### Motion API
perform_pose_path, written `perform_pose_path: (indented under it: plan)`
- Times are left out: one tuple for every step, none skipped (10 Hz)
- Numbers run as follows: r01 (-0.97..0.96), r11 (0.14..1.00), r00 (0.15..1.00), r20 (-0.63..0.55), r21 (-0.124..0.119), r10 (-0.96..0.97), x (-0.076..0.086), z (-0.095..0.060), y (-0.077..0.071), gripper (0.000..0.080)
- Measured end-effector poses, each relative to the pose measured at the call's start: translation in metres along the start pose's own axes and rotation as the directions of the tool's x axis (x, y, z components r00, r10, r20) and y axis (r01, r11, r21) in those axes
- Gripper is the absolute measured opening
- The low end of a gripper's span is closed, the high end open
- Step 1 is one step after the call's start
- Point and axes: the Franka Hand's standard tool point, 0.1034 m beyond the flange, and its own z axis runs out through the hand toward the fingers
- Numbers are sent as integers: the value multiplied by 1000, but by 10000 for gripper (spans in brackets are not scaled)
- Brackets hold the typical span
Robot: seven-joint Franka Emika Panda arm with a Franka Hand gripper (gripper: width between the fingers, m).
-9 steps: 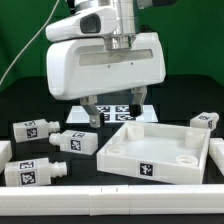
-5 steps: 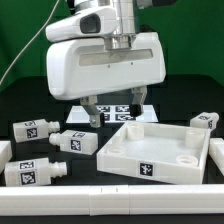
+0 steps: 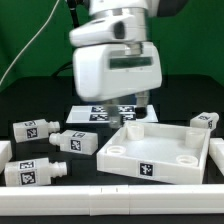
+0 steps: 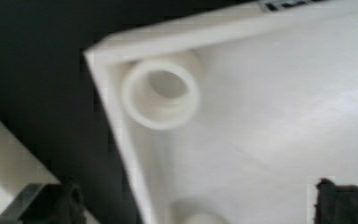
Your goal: Assemble one leg
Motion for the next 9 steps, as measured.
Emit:
perform_pose_path:
  plan:
    - [-3,1000,1000,1,0,3,-1,0,0,649]
    - [-6,1000,1000,2,2,6,-2,1,0,649]
    - [-6,1000,1000,2,3,6,-2,2,0,649]
    - [-7,1000,1000,3,4,7,-3,2,0,649]
    - [-11,1000,1000,-3,-1,11,-5,3,-6,649]
    - [-6,1000,1000,-13,-3,6,-4,3,-23,649]
    - [-1,1000,1000,-8,11,1,-2,1,-37,649]
    - [4,1000,1000,-11,10,-4,-2,0,-46,649]
    - [11,1000,1000,-14,15,-10,-6,4,-63,649]
